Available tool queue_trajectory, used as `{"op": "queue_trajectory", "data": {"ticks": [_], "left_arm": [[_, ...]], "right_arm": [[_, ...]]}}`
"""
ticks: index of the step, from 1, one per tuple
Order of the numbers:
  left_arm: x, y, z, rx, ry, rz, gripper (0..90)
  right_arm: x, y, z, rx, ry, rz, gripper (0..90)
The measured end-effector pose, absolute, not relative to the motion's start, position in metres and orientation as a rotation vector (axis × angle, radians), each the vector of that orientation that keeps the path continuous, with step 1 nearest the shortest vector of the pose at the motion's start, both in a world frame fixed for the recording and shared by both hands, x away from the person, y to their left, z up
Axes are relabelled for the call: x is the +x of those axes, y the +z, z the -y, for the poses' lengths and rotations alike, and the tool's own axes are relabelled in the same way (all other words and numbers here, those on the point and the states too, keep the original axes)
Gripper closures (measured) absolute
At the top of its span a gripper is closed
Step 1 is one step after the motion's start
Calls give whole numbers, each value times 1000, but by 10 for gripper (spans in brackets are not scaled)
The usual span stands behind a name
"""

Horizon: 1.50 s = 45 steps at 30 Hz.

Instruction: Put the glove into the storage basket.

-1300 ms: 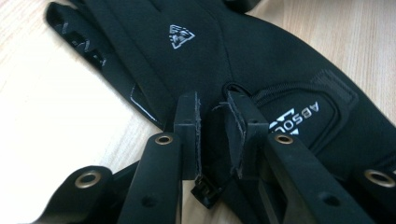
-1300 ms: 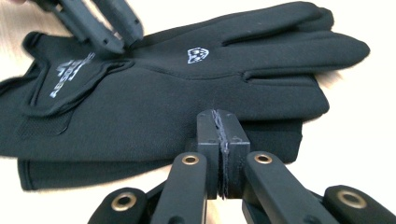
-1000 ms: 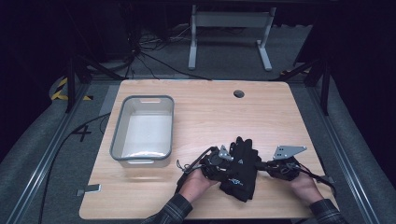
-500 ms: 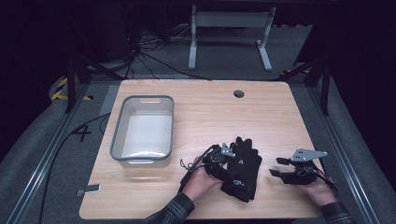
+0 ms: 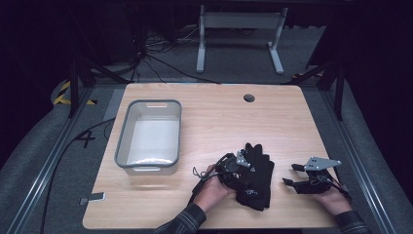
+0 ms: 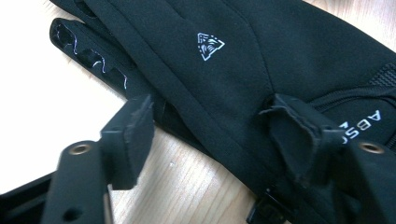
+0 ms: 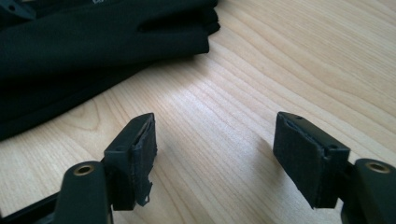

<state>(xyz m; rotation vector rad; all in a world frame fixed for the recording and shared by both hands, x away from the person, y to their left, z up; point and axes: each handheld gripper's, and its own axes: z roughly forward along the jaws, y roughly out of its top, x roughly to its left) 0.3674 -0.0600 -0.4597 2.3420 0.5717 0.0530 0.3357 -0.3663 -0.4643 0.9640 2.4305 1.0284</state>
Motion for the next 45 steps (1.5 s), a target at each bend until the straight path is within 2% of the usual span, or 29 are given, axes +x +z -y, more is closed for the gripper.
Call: {"op": "queue_trajectory", "data": {"ticks": [5, 15, 17, 31, 45], "left_arm": [[369, -459, 61, 2346, 48, -562, 458], [374, -461, 63, 2307, -39, -544, 765], [374, -460, 64, 2311, -43, -540, 796], [380, -440, 54, 2260, -89, -532, 828], [384, -418, 32, 2193, -74, -547, 829]], "right_arm": [[337, -467, 368, 954, 1068, -2421, 272], [338, -468, 368, 959, 1063, -2423, 250], [338, -468, 368, 959, 1063, -2423, 250], [339, -468, 368, 959, 1058, -2430, 212], [339, -468, 368, 964, 1057, -2426, 202]]}}
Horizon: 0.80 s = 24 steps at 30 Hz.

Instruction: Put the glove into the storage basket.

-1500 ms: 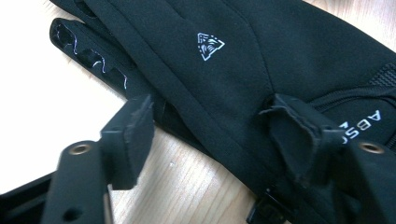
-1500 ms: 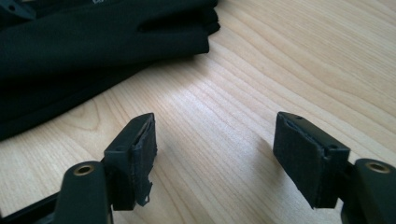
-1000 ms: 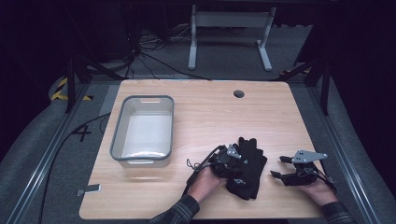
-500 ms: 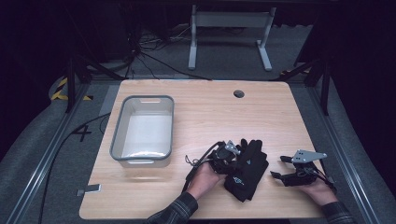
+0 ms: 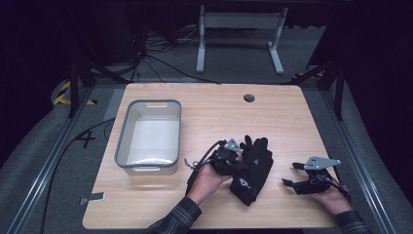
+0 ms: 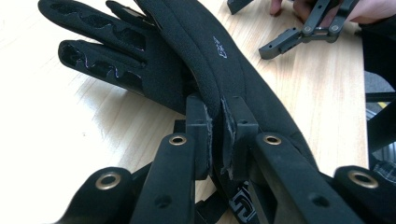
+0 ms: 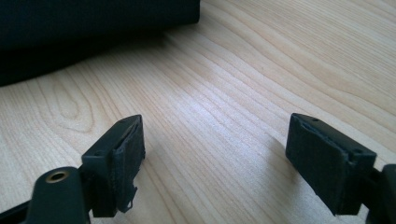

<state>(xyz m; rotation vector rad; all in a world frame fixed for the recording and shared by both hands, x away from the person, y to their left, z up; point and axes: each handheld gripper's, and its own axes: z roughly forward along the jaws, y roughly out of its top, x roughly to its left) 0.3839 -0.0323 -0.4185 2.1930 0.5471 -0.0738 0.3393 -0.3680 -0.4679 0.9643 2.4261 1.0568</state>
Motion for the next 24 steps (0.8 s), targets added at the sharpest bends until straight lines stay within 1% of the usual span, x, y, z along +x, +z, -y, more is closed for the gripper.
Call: {"op": "queue_trajectory", "data": {"ticks": [14, 24], "left_arm": [[389, -393, 2, 2159, -31, -577, 828], [395, -370, -26, 2148, 27, -611, 828]], "right_arm": [[339, -468, 368, 971, 1053, -2425, 196], [340, -468, 368, 974, 1053, -2425, 189]]}}
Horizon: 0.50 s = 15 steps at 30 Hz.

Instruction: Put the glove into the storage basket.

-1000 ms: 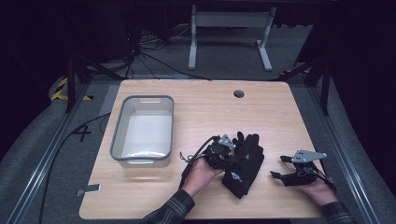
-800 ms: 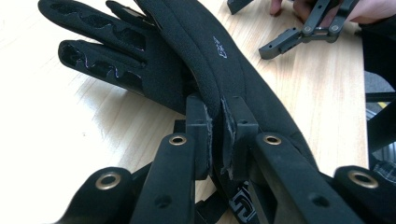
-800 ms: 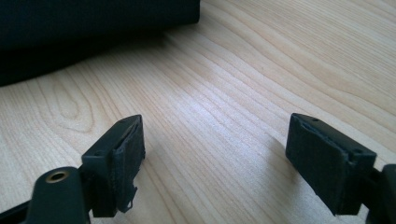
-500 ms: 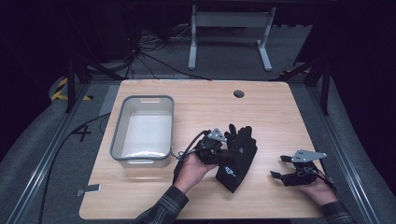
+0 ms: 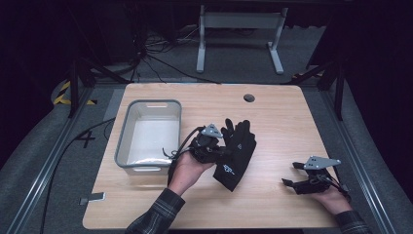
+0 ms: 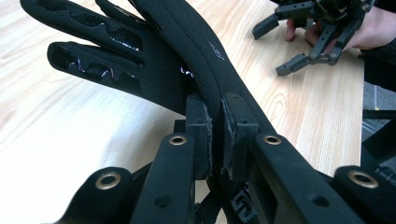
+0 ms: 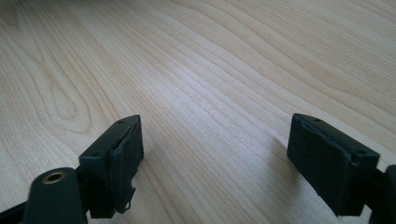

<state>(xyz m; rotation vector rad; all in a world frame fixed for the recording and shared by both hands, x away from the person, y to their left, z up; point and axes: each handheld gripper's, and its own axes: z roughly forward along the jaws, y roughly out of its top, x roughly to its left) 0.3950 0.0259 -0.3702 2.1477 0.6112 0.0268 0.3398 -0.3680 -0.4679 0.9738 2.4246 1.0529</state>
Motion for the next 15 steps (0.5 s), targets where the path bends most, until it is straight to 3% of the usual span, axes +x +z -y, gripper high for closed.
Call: {"op": "queue_trajectory", "data": {"ticks": [15], "left_arm": [[402, -340, -87, 2098, 124, -709, 828]], "right_arm": [[340, -468, 368, 984, 1045, -2419, 171]]}}
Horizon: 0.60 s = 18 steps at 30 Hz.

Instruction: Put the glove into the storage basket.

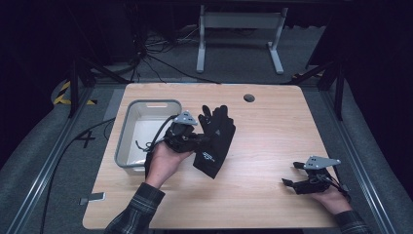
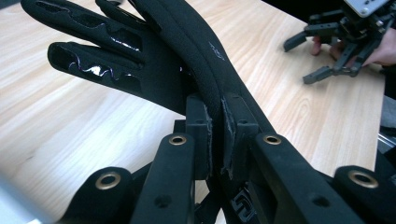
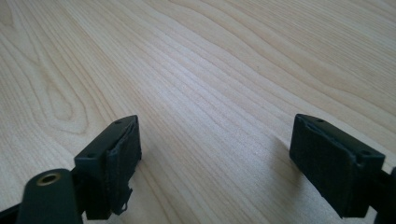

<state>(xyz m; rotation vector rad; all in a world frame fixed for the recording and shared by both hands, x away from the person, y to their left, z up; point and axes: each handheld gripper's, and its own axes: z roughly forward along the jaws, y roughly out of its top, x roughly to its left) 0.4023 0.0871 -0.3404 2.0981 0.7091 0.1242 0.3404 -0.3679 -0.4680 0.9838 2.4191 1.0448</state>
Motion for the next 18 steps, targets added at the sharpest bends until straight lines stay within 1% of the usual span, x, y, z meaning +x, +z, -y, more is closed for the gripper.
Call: {"op": "queue_trajectory", "data": {"ticks": [18], "left_arm": [[407, -326, -162, 2033, 220, -859, 827]], "right_arm": [[341, -468, 368, 1000, 1040, -2410, 168]]}}
